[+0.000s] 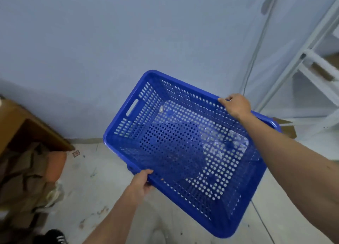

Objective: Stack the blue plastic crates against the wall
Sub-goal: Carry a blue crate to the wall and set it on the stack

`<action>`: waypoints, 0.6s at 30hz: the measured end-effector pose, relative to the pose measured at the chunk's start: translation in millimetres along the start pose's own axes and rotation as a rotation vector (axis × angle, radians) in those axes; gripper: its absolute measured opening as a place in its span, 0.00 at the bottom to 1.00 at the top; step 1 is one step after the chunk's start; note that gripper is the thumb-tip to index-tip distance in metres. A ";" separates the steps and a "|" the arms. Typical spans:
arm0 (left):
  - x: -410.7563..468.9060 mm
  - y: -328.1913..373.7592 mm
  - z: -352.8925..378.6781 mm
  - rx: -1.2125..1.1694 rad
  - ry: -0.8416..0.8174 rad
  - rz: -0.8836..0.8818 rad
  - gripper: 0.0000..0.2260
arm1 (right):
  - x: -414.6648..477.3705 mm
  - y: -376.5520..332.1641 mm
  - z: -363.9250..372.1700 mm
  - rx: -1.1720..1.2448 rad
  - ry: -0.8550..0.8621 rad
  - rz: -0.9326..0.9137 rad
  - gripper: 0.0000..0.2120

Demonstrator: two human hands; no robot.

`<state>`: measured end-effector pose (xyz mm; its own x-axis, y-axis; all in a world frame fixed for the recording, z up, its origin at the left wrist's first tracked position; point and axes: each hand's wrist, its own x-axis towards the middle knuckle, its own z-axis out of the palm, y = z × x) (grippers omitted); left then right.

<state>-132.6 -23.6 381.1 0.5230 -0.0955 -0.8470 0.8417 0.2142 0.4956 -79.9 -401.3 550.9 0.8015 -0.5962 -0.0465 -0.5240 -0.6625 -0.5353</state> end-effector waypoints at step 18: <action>116.3 23.2 42.2 -0.292 0.329 -0.075 0.10 | 223.1 -73.8 187.2 -0.185 -0.417 -0.366 0.16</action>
<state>-46.6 -70.8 302.3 0.3517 0.1827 -0.9181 0.7779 0.4886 0.3952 191.5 -400.5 422.2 0.9659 -0.1094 -0.2348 -0.2032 -0.8822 -0.4248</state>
